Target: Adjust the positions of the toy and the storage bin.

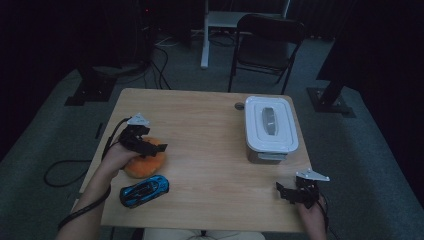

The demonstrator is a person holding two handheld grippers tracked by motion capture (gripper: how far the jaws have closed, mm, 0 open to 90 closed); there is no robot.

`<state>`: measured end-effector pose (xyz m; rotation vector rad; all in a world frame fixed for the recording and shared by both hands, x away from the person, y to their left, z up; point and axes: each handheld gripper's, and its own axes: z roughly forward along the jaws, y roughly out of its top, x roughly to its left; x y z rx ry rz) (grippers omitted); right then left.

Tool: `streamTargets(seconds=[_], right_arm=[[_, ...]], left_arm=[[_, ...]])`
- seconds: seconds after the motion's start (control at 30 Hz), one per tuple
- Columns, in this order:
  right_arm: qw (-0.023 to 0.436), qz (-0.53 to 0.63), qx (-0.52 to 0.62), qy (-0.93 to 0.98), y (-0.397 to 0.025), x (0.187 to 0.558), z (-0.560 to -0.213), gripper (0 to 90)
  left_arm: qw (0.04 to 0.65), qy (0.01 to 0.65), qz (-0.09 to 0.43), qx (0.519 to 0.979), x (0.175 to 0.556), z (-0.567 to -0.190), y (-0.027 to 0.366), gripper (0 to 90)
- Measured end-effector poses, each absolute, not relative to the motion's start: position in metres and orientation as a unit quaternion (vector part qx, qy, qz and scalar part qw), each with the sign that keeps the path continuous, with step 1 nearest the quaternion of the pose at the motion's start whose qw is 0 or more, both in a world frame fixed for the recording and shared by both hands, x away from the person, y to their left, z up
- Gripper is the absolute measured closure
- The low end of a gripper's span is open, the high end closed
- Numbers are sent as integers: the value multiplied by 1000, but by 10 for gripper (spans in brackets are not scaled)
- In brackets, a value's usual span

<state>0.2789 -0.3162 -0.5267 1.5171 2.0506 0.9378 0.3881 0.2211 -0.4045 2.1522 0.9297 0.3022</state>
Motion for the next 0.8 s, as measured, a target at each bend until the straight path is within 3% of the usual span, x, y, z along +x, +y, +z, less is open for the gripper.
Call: streamTargets(seconds=[0.8], right_arm=[[247, 320, 597, 693, -368, 307, -518, 116]], left_arm=[[373, 340, 91, 859, 431, -441, 111, 11]])
